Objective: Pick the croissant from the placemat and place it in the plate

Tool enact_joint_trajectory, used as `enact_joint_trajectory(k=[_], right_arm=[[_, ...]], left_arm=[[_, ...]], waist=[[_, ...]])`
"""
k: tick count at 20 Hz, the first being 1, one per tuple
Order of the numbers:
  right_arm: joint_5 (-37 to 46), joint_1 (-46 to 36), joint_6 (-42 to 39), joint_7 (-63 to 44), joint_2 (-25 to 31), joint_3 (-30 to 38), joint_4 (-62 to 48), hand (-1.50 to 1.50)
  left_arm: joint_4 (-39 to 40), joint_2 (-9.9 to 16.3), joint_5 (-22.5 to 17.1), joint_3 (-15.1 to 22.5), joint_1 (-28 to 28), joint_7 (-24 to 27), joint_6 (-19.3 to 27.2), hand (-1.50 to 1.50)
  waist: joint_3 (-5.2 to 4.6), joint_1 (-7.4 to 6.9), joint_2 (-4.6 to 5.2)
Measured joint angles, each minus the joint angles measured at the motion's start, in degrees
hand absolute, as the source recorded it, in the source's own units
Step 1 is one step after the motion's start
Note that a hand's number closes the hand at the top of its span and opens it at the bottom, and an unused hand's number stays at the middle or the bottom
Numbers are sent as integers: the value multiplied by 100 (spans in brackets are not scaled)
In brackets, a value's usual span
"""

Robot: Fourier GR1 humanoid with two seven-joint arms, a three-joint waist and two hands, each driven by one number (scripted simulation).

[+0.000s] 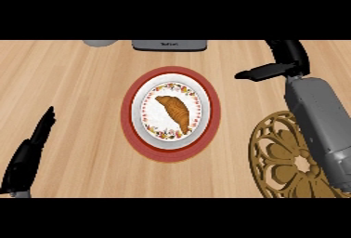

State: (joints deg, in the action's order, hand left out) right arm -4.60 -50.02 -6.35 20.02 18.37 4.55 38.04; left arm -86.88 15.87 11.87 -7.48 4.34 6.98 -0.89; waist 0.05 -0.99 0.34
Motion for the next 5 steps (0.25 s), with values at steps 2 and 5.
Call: enact_joint_trajectory(k=[2, 5], right_arm=[[62, -90, -182, 392, 184, 100, -471, -150], [112, -232, -486, 720, 453, 227, -978, -150]], left_arm=[[-23, -29, 15, 25, 64, 78, -16, 0], [21, -34, 29, -9, -1, 53, -24, 0]], waist=[[0, -46, 16], [1, -51, 19]])
